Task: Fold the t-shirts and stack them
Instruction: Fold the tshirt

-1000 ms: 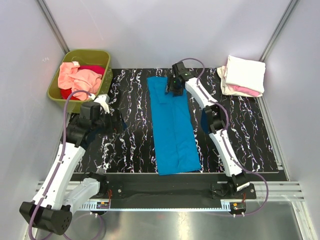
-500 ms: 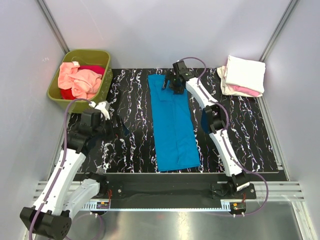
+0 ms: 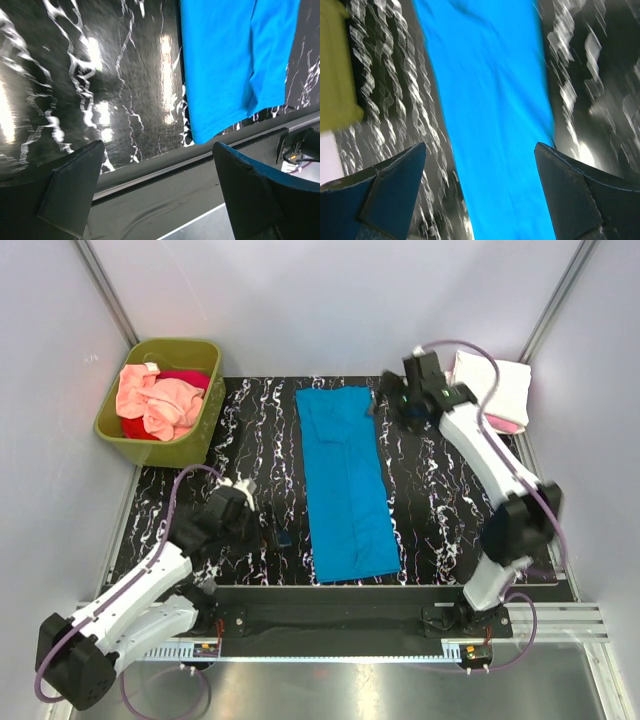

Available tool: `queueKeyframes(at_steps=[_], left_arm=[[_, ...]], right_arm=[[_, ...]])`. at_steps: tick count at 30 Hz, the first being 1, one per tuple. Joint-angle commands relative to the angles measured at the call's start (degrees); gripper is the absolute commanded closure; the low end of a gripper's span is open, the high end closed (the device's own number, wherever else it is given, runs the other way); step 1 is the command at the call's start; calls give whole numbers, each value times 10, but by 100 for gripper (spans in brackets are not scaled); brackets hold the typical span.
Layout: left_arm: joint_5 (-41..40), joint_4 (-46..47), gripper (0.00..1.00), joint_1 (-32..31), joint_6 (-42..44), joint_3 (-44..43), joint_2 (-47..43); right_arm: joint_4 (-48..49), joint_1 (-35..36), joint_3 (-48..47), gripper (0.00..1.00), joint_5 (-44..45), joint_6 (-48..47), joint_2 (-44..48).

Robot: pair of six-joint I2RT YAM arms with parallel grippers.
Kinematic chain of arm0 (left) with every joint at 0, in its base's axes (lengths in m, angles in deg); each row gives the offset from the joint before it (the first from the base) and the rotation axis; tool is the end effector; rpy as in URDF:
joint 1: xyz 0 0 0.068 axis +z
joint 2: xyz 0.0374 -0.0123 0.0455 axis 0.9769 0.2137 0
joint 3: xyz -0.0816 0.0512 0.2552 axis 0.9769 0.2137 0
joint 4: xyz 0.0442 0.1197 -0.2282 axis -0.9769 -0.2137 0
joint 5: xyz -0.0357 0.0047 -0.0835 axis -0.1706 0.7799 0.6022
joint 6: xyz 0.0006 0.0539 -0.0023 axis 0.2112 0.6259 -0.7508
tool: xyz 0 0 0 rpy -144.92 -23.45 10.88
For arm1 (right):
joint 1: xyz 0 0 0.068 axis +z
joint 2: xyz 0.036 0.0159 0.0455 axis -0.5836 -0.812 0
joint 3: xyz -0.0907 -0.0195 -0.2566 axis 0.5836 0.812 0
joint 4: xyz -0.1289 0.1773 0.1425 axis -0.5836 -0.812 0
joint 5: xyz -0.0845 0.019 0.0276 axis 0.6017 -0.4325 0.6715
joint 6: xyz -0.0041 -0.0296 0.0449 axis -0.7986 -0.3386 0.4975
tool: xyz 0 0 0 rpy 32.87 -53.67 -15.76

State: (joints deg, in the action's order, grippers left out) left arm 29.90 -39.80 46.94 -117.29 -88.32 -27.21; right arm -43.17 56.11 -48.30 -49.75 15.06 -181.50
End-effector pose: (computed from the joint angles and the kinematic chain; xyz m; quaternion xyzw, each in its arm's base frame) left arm 0.1376 -0.0890 0.2258 -0.0476 0.9392 -0.2583 0.2213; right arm 0.3875 0.1454 0.3462 0.0911 0.9165 0.1875 0.3414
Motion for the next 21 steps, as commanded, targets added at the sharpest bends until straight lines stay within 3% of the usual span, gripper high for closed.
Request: queueKeyframes(at_steps=[1,2,5,10,16,21], left_arm=[[10,99,5,-39,-74,35,16],[10,110,6,-49,-82,41,24],[4,157,7,-97,-116,61,53],[-11,247,12,-161,-173,91,114],[-32,279,24,-204,-208,82,177],[-43,283,28,-224,-221,76,205]], right_arm=[[-29,3,188,3,22,41,117],[-6,3,291,4,-3,58,144],[14,4,455,8,-51,81,243],[12,5,644,20,-116,117,387],[6,8,727,32,-154,145,451],[39,10,744,34,-175,139,425]])
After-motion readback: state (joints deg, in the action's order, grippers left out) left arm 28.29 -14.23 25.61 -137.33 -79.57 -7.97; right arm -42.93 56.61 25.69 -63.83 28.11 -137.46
